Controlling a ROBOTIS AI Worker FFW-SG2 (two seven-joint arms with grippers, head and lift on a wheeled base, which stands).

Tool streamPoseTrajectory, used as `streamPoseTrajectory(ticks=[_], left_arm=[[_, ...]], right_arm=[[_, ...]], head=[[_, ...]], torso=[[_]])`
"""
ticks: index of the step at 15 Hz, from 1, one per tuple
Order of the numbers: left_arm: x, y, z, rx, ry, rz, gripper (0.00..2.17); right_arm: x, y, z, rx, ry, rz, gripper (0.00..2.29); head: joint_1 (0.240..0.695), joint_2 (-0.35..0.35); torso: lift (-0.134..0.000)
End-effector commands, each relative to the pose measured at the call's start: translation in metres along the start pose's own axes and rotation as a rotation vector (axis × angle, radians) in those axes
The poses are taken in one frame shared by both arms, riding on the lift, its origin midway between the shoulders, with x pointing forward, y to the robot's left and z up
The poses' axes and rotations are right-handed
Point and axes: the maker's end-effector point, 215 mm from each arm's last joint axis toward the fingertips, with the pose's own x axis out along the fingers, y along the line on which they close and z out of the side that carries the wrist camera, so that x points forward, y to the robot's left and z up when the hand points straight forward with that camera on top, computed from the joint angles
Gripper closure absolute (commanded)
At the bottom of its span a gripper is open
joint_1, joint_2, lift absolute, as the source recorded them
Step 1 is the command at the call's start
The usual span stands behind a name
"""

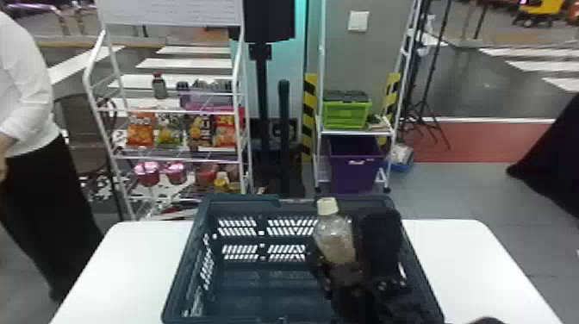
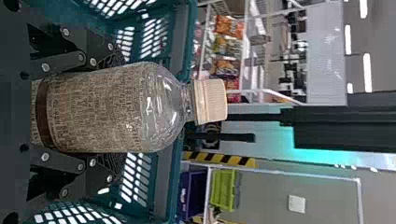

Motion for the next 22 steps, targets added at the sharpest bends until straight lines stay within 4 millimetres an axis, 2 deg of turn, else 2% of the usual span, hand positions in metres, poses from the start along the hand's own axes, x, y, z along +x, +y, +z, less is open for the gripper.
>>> streamPoseTrajectory(ticks=[1, 4, 6, 10, 12, 13, 18, 19, 21, 22], left_arm=[[0.004, 0.007, 0.000, -0.004, 0.000, 0.000, 2.15], [0.007, 0.012, -0.001, -0.003, 0.002, -0.003, 2.15], [0.007, 0.014, -0.002, -0.004, 0.006, -0.008, 2.15], [0.003, 0.015, -0.004, 0.000, 0.013, -0.013, 2.15], [0.000, 0.014, -0.003, -0.003, 0.014, -0.018, 2.15], [-0.001, 0.013, -0.002, -0.004, 0.010, -0.020, 2.15], [0.000, 0.012, 0.000, -0.006, 0.008, -0.023, 2.15], [0.000, 0.012, -0.001, -0.005, 0.010, -0.023, 2.15], [0.000, 0.012, -0.002, -0.004, 0.010, -0.022, 2.15], [0.000, 0.013, -0.002, -0.005, 0.011, -0.021, 2.15]], right_arm=[[0.020, 0.004, -0.033, -0.050, 0.132, 0.005, 1.87], [0.041, 0.001, -0.058, -0.083, 0.231, 0.001, 1.87], [0.048, -0.006, -0.078, -0.112, 0.320, -0.006, 1.87], [0.058, -0.009, -0.102, -0.135, 0.439, 0.009, 1.83], [0.056, -0.009, -0.107, -0.138, 0.456, 0.010, 1.21], [0.052, -0.010, -0.110, -0.142, 0.467, 0.002, 1.20], [0.044, -0.009, -0.102, -0.137, 0.440, -0.006, 1.20], [0.045, -0.007, -0.096, -0.131, 0.419, -0.002, 1.20], [0.046, 0.001, -0.065, -0.100, 0.304, 0.009, 1.20], [0.039, 0.004, -0.056, -0.088, 0.273, 0.014, 1.20]], head=[[0.499, 0.000], [0.499, 0.000], [0.499, 0.000], [0.499, 0.000], [0.499, 0.000], [0.499, 0.000], [0.499, 0.000], [0.499, 0.000], [0.499, 0.000], [0.499, 0.000]], torso=[[0.000], [0.000], [0.000], [0.000], [0.000], [0.000], [0.000], [0.000], [0.000], [0.000]])
